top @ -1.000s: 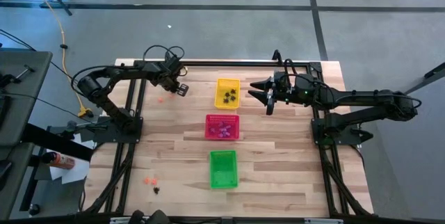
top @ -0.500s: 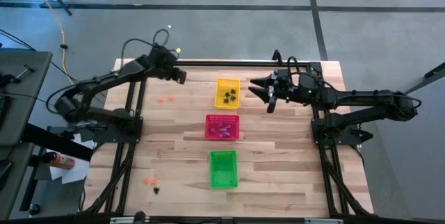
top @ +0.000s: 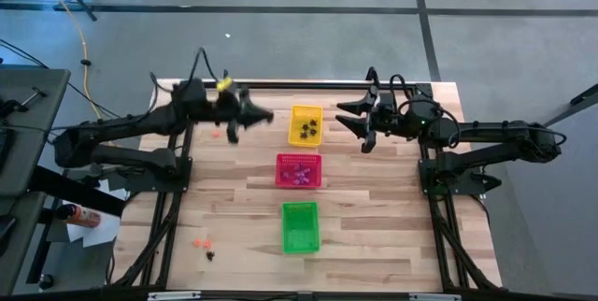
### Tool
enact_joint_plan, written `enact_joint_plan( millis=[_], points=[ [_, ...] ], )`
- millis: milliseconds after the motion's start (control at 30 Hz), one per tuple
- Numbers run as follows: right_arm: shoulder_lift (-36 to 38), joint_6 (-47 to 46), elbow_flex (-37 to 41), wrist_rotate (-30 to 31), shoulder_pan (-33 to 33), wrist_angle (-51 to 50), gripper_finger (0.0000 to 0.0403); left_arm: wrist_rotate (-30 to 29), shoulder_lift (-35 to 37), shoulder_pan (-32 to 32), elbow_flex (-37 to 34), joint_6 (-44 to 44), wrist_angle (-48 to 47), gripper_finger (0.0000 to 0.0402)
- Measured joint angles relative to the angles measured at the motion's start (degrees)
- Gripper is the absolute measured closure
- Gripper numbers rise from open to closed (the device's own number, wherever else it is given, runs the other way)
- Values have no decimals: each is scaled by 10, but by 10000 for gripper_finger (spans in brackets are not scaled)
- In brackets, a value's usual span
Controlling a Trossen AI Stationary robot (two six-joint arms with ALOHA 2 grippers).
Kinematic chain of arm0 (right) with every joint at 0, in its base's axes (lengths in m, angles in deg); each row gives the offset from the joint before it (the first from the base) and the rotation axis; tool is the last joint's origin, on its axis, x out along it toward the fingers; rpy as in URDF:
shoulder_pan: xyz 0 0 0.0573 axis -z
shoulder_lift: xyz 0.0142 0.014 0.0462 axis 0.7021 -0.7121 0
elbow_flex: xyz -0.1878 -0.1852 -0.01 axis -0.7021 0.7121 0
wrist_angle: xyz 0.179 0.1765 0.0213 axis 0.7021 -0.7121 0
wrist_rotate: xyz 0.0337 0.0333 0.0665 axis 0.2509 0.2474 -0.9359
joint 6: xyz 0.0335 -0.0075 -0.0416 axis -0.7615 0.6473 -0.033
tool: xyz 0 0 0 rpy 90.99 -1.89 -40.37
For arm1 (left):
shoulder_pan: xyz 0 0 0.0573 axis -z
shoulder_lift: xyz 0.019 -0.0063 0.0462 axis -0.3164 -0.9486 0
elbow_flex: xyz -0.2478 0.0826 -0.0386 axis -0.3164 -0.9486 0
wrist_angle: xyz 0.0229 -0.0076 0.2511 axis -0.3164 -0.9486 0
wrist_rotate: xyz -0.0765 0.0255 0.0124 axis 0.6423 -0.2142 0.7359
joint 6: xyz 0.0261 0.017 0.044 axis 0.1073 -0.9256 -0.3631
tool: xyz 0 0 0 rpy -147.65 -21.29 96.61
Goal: Sort Halloween decoration
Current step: Put the black spider toy into the yellow bin
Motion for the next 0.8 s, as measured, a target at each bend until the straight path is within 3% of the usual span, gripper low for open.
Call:
enact_joint_plan(
  millis=[133,267,633,800],
  points=[
    [0,1,0,-20,0,-2,234,-50,-13,93,0,-11,20,402],
    [0,1,0,-24,0,-2,234,-117,-22,134,0,-29,24,402],
    [0,1,0,-24,0,-3,234,-131,-28,132,0,-29,27,402],
    [0,1,0,-24,0,6,234,-125,-74,82,30,-41,16,402]
  ],
)
